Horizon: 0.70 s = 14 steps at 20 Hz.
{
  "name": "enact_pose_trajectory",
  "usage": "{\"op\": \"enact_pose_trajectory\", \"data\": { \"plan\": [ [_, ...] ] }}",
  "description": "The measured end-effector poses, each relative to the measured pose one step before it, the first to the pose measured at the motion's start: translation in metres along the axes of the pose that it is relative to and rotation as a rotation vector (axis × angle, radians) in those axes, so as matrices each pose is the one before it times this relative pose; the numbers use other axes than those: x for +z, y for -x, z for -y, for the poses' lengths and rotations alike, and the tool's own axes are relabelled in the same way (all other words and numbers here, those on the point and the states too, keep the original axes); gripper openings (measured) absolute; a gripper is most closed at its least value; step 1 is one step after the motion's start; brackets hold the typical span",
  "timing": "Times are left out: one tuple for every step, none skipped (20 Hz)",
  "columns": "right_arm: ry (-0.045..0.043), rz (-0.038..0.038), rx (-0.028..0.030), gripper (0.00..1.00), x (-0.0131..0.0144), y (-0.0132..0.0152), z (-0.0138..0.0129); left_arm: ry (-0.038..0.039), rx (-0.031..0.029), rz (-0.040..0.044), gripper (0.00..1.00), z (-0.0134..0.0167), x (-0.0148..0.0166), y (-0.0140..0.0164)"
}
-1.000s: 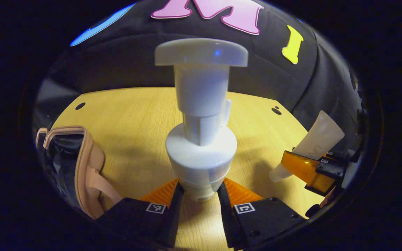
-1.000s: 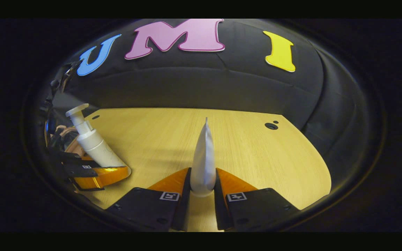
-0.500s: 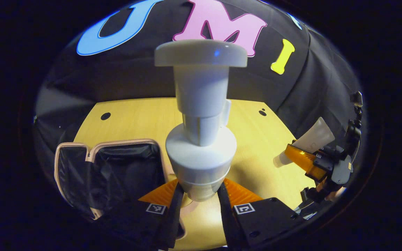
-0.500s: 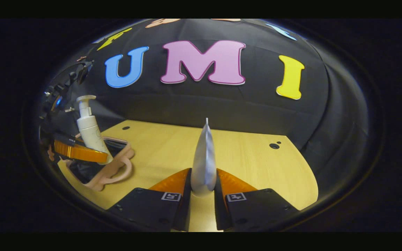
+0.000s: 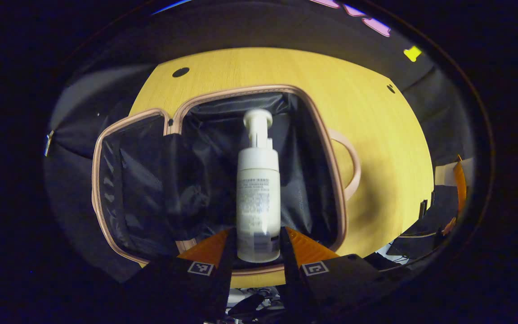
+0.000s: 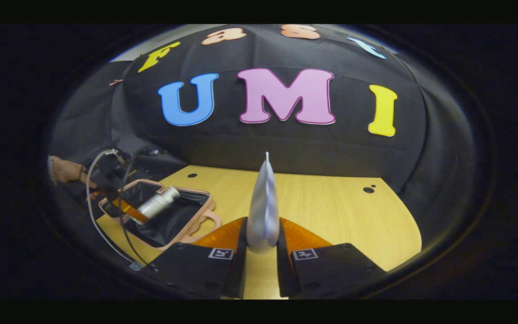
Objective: First open the suitcase, pack the skin care products into it, and then close the suitcase.
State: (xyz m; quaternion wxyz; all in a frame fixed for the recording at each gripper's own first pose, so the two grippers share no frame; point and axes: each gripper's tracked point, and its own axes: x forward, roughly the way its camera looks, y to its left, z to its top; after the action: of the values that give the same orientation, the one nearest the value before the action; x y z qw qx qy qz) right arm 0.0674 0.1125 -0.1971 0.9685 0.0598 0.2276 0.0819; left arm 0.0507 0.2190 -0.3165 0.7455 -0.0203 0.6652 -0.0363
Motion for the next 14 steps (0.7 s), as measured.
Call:
{"op": "enact_pose_trajectory", "data": {
  "plan": [
    [0.00573, -0.00031, -0.00789, 0.32, -0.00146, 0.00615, -0.00027, 0.00452, 0.02037, -0.00680, 0.59, -0.00513, 0.00109, -0.00061],
    [-0.00210, -0.00689, -0.00475, 0.32, -0.00404, 0.00577, 0.00001, -0.00141, 0.03074, 0.00301, 0.53, -0.00968, 0.00487, -0.00653],
    [-0.00345, -0.00637, -0.00130, 0.32, -0.00358, 0.00574, -0.00239, 0.01881, 0.03099, 0.01661, 0.45, -0.01087, 0.00161, -0.01108],
    [-0.00031, -0.00733, -0.00663, 0.32, -0.00394, 0.00499, -0.00002, 0.02972, -0.01637, -0.03394, 0.06, -0.00348, -0.00397, -0.00984],
    [0.00247, -0.00557, -0.00713, 0.32, -0.00217, 0.00440, 0.00023, 0.02760, -0.01026, 0.01153, 0.07, 0.00029, 0.00399, 0.00873],
    [0.00706, -0.00454, -0.00126, 0.32, -0.00187, 0.00442, -0.00209, -0.02009, -0.01873, 0.02575, 0.07, 0.00149, 0.00726, -0.00600],
    [0.01078, -0.00099, 0.00076, 0.32, -0.00007, 0.00131, -0.00293, -0.03351, 0.01316, 0.00795, 0.07, -0.00610, -0.00366, 0.00463],
    [0.00630, -0.01258, 0.01071, 0.32, -0.00084, -0.00094, -0.00505, -0.01782, 0.00529, 0.01831, 0.08, -0.00054, 0.00084, 0.00527],
    [-0.00221, -0.01575, 0.01561, 0.32, -0.00139, -0.00299, -0.00804, -0.00292, -0.03434, 0.02379, 0.08, 0.00878, -0.00327, 0.00729],
    [-0.00757, -0.01513, 0.02103, 0.32, 0.00152, -0.00366, -0.01100, 0.01076, -0.03905, 0.02173, 0.11, 0.00689, -0.00412, 0.00659],
    [-0.00541, -0.01999, 0.03927, 0.32, 0.00129, -0.00765, -0.01537, 0.01278, -0.04697, 0.03785, 0.17, 0.00432, -0.00157, 0.00690],
    [-0.00977, -0.02494, 0.04582, 0.31, -0.00018, -0.00891, -0.01643, 0.01426, -0.04216, 0.04521, 0.30, 0.00282, -0.00124, 0.00742],
    [-0.02250, -0.02662, 0.05466, 0.32, 0.00226, -0.01227, -0.01987, 0.01619, -0.02946, 0.05161, 0.24, 0.00005, -0.00296, 0.00934],
    [-0.03087, -0.03633, 0.06189, 0.32, 0.00052, -0.01418, -0.02145, 0.01656, -0.02184, 0.05572, 0.27, -0.00691, -0.00289, 0.00767]
  ]
}}
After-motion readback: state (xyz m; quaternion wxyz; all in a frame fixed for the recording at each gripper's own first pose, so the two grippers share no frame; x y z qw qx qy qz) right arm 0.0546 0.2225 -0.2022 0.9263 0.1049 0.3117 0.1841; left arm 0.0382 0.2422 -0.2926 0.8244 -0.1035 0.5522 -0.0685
